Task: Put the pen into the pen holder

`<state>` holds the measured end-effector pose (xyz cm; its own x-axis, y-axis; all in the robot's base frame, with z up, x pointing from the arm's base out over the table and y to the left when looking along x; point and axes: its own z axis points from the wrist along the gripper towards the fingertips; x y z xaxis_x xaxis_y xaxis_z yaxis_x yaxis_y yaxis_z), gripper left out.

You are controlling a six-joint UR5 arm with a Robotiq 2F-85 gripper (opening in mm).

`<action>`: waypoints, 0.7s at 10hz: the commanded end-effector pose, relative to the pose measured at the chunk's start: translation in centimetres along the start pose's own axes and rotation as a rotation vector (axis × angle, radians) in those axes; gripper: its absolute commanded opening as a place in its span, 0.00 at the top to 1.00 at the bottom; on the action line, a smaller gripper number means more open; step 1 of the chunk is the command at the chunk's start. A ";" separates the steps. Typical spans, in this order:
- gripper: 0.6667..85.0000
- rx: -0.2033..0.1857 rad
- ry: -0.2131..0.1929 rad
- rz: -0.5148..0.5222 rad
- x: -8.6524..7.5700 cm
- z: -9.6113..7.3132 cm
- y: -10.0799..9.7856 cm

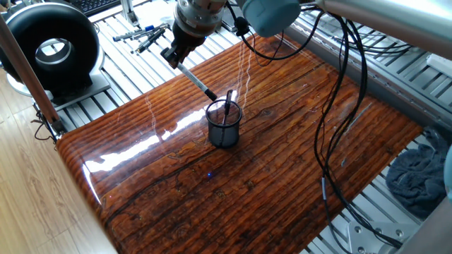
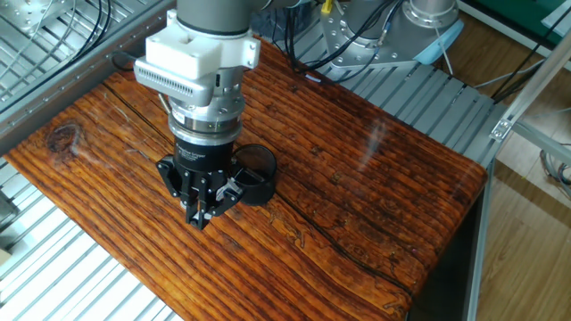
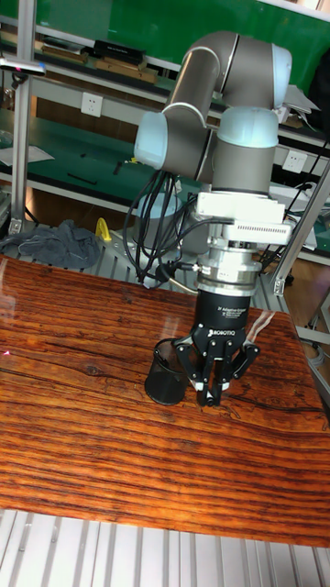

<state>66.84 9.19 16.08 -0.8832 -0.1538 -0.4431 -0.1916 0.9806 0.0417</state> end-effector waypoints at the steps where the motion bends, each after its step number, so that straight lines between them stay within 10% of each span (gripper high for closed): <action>1: 0.99 -0.013 -0.069 0.033 -1.0 -0.4 0.3; 7: 0.99 -0.021 -0.060 0.006 -0.4 -0.4 0.2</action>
<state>67.19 9.66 16.58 -0.8550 -0.1380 -0.4999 -0.1948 0.9788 0.0629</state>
